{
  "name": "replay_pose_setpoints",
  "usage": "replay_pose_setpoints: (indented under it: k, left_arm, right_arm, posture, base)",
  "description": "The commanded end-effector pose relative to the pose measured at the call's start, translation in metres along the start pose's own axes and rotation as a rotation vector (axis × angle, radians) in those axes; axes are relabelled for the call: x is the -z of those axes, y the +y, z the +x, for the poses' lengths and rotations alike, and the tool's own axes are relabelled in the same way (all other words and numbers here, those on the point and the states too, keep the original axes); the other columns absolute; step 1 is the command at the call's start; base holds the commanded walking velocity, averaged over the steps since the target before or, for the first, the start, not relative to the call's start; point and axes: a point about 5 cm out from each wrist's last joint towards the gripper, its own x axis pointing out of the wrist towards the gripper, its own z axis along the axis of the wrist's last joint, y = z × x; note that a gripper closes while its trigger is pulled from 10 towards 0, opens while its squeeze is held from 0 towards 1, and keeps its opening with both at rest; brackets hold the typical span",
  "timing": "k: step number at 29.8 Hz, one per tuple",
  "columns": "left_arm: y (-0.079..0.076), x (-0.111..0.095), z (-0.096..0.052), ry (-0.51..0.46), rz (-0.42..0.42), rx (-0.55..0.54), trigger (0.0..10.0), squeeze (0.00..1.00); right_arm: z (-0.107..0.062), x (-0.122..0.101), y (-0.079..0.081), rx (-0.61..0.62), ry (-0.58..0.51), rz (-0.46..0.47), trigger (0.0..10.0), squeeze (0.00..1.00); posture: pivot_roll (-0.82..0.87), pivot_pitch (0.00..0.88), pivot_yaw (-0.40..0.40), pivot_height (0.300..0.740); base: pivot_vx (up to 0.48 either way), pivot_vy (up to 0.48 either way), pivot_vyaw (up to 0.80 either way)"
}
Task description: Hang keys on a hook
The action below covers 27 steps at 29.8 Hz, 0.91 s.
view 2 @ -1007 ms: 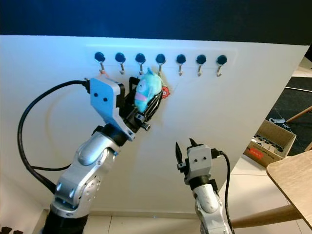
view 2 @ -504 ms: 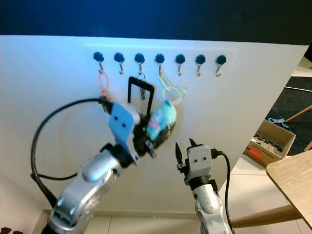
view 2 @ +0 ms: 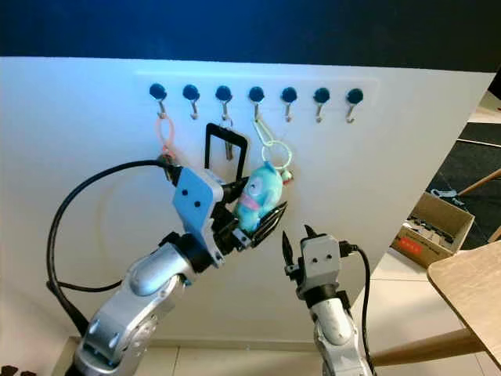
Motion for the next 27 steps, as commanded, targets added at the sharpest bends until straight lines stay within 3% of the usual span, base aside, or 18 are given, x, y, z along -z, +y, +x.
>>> replay_pose_setpoints:
  k: [1,6,10,11,13,14,15,16,22,23,27]
  left_arm:
    - [-0.002,0.0,-0.004,0.004,-0.016,0.019,10.0,0.0]
    - [-0.005,0.012,-0.022,0.083,-0.025,0.103,10.0,0.0]
    - [-0.007,0.015,-0.026,0.103,-0.034,0.119,10.0,0.0]
    - [-0.007,0.015,-0.026,0.101,-0.037,0.103,10.0,0.44]
    - [-0.007,0.015,-0.025,0.099,-0.04,0.09,10.0,0.44]
    - [-0.008,0.014,-0.022,0.09,-0.045,0.088,10.0,1.0]
    - [-0.008,0.012,-0.02,0.083,-0.047,0.088,10.0,1.0]
    - [-0.006,0.009,-0.013,0.061,-0.043,0.058,10.0,0.0]
    - [-0.002,0.012,-0.016,0.073,-0.043,0.051,10.0,0.0]
    - [-0.002,0.013,-0.017,0.079,-0.046,0.063,10.0,1.0]
    - [-0.004,0.016,-0.019,0.092,-0.046,0.077,10.0,1.0]
  right_arm:
    - [-0.003,0.003,0.002,-0.006,0.019,-0.002,10.0,0.0]
    - [-0.003,0.003,0.001,-0.004,0.016,-0.003,10.0,0.0]
    - [-0.002,0.001,0.0,-0.004,0.007,-0.001,10.0,0.0]
    - [-0.002,-0.002,0.0,-0.014,-0.008,-0.011,10.0,0.0]
    - [-0.002,-0.004,0.0,-0.022,-0.018,-0.018,10.0,0.0]
    - [-0.003,-0.008,0.001,-0.041,-0.039,-0.037,10.0,0.0]
    - [-0.003,-0.011,0.002,-0.055,-0.052,-0.05,10.0,0.0]
    - [-0.003,-0.019,0.003,-0.078,-0.093,-0.082,10.0,0.0]
    - [-0.007,-0.037,0.004,-0.1,-0.176,-0.115,10.0,0.0]
    - [-0.009,-0.039,0.005,-0.105,-0.185,-0.117,10.0,0.0]
    - [-0.012,-0.043,0.007,-0.113,-0.203,-0.123,10.0,0.0]
  posture:
    - [0.13,0.169,-0.001,0.74]
    - [0.13,0.169,0.0,0.74]
    - [0.14,0.17,-0.002,0.74]
    - [0.14,0.172,-0.006,0.74]
    - [0.14,0.172,-0.006,0.74]
    - [0.14,0.172,-0.01,0.74]
    - [0.14,0.172,-0.01,0.74]
    - [0.13,0.171,-0.011,0.74]
    - [0.12,0.167,-0.005,0.74]
    - [0.12,0.164,-0.002,0.74]
    - [0.12,0.164,-0.001,0.74]
  base:
    - [0.0,0.0,0.0]
    - [0.0,0.0,0.0]
    - [0.0,0.0,0.0]
    - [0.0,0.0,0.0]
    - [0.0,0.0,0.0]
    - [0.0,0.0,0.0]
    - [0.0,0.0,0.0]
    - [0.0,0.0,0.0]
    - [0.0,0.0,0.0]
    - [0.0,0.0,0.0]
    - [0.0,0.0,0.0]
